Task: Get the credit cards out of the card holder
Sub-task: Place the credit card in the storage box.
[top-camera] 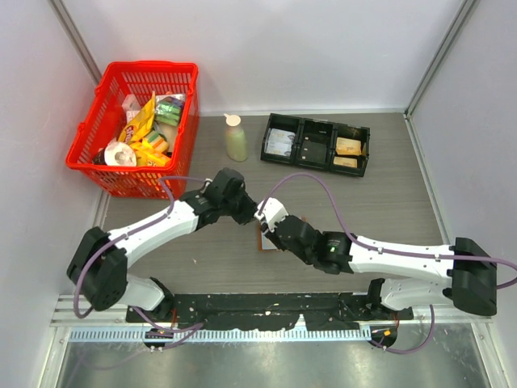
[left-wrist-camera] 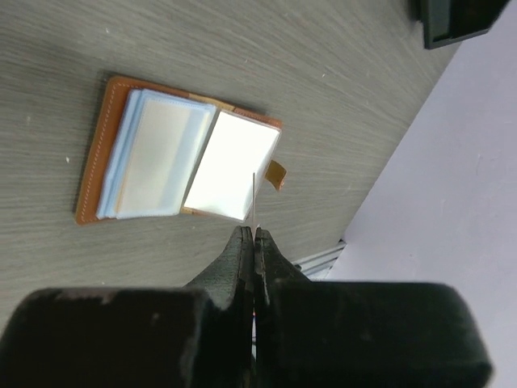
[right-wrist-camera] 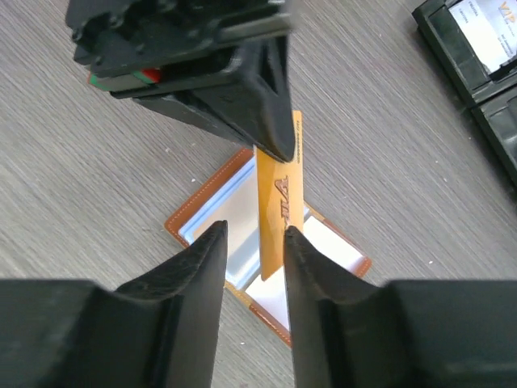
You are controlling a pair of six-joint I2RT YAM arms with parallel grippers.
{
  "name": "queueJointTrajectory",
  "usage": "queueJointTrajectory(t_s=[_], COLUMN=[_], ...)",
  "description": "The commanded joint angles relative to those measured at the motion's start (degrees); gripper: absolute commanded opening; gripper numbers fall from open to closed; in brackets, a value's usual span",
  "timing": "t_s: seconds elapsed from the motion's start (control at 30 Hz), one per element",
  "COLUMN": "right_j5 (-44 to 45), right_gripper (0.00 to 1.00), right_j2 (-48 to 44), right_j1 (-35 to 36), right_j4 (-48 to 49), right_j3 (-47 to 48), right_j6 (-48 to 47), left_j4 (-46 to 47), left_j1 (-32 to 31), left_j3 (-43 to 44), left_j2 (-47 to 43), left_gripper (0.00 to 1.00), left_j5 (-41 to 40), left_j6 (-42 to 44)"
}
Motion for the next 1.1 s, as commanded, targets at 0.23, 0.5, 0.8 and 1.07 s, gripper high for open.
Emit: queueJointTrajectory(t_s=[0.23,0.5,0.8,1.07], right_j5=[-9.5,-25.66,-34.9,-42.36], right_gripper=[0.71,0.75,0.75,0.73], right_j2=[-11.71,-17.97,-12.1,-1.54], right_j1=[-9.18,-20.45,-26.34,-32.14], right_j4=[8.21,34.07,60.07,77.76], right_j3=[-1.47,-18.6,-27.4,-28.47], right_j6=[26.9,48.43,60.83,68.65], left_j4=[32.55,52.32,65.34,68.17], left_j1=[0.43,0.34,0.34,0.25], left_j3=[-18.01,-26.53,-30.5,-30.5], left_j2=[-16.18,-20.14,-19.27,-19.18], left_gripper=[0.0,0.02,0.05,0.06], left_j5=[-16.16,-18.11,-13.02,-9.32], left_j6=[4.77,8.3,8.56,8.73])
